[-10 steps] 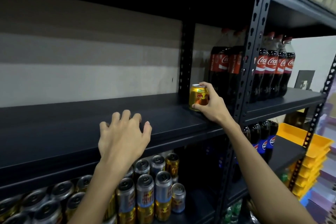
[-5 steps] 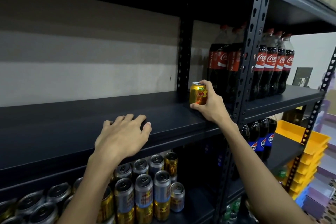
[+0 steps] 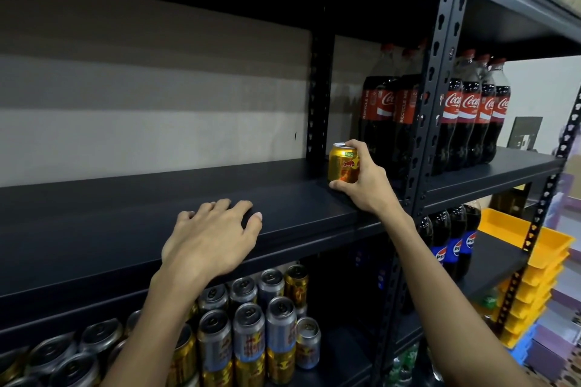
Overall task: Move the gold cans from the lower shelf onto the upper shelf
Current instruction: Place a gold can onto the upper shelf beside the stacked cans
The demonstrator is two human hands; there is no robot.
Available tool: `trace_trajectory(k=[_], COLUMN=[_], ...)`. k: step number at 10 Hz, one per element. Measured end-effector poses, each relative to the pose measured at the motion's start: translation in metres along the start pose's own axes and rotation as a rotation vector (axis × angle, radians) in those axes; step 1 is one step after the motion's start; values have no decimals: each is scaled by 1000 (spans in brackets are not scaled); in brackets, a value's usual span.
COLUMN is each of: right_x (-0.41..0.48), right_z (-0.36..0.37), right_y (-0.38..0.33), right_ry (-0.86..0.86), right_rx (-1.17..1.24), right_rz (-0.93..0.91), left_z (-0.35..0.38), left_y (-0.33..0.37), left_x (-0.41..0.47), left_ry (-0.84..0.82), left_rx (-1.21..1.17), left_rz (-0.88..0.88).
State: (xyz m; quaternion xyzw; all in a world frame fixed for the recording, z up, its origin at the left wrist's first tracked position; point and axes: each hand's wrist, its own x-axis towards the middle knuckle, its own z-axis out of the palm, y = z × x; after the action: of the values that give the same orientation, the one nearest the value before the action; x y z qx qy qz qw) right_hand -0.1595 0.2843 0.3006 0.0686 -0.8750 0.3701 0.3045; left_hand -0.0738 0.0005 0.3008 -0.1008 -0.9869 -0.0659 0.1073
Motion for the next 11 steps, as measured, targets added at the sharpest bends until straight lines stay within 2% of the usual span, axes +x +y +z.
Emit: trace_trajectory(k=[11], right_x=[-4], right_z=[-4], right_y=[-11], right_ry=[-39], right_rx=[-34], right_rz=[79], left_z=[2], left_y=[0], left_x=[-2], left_ry=[32], left_rx=[-3], left_rz=[-6])
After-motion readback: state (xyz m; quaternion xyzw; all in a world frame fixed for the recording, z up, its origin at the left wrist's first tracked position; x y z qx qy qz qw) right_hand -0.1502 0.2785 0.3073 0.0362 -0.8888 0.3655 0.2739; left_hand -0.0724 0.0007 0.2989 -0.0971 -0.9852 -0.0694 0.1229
